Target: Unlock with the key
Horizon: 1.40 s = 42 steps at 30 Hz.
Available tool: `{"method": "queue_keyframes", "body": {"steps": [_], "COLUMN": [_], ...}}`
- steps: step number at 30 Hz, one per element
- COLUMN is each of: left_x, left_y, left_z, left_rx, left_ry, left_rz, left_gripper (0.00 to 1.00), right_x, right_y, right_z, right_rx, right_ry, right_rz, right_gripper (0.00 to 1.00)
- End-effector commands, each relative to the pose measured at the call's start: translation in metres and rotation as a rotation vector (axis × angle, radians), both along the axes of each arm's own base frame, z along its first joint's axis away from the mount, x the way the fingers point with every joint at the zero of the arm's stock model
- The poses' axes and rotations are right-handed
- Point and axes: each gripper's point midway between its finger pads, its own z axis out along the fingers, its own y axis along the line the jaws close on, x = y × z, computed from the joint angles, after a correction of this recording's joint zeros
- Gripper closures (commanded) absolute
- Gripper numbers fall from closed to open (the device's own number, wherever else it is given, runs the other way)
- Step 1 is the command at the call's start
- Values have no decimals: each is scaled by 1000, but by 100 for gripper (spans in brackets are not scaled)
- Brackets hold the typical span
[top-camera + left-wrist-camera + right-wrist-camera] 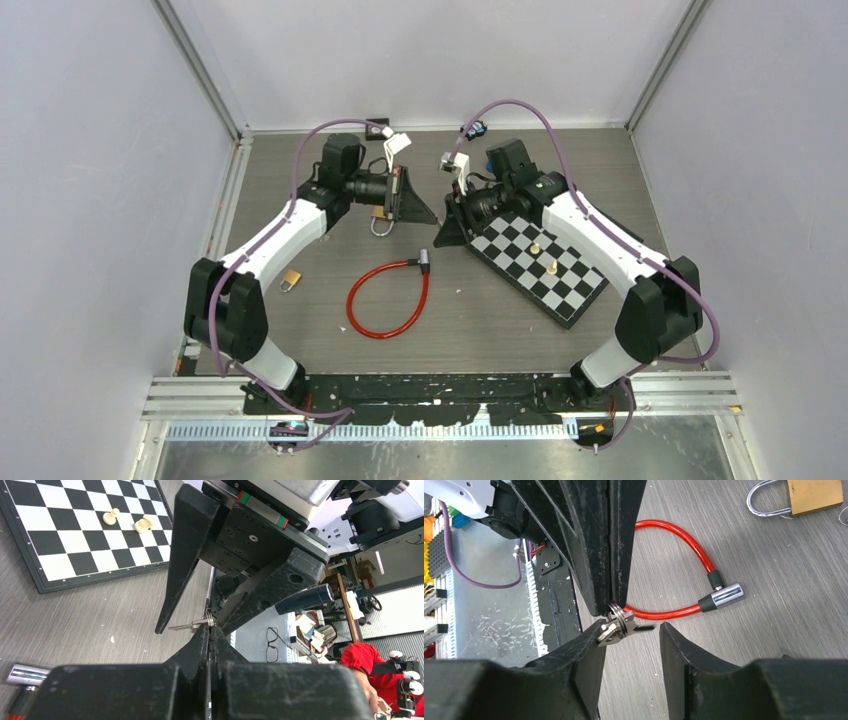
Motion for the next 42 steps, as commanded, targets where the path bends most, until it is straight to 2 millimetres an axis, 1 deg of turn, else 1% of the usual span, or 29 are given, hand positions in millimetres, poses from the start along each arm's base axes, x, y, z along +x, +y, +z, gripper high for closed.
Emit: {"method": "queue_keyframes", "body": {"steps": [1,3,6,9,12,16,22,24,28,30,35,39,40,42], "left_x": [-4,-4,-4,-5,-5,-5,-5,-5,-5,-5,-6,-7,-7,-6], "left_y": [-1,0,1,2,2,2,2,2,2,2,3,3,3,4], "left_z": [17,14,12,10,7,4,2,1,-3,-4,-2,-2,-1,1], "left_rx": [-48,-39,-31,-25,-20,-17,-14,-13,-8,-7,-9,-9,-10,-11], "left_ry": [-51,-53,-59,-61,-58,-51,-47,-50,-43,-42,-48,-51,-56,-70], "left_rz": [-19,-14,-7,-4,-2,-1,-3,-4,-5,-6,-6,-10,-9,-11], "left_gripper": [100,100,100,100,100,100,100,100,100,100,100,100,100,99], "right_x": [-6,-5,-3,3,9,10,15,17,18,20,25,29,29,30], "right_y": [3,2,-1,-7,-11,-9,0,1,3,2,-1,-2,-3,-5], "right_z": [31,34,39,42,44,43,39,37,35,33,28,26,26,25], "right_rx": [74,71,54,25,-5,-40,-90,-101,-117,-129,-156,-167,-170,-175], "right_ry": [-90,-103,-143,-182,-217,-247,-275,-278,-291,-299,-317,-328,-332,-336], "right_rz": [37,32,17,-20,-50,-57,-65,-69,-77,-87,-112,-129,-135,-150], "right_gripper": [55,57,56,52,49,50,53,55,64,71,84,96,99,99]}}
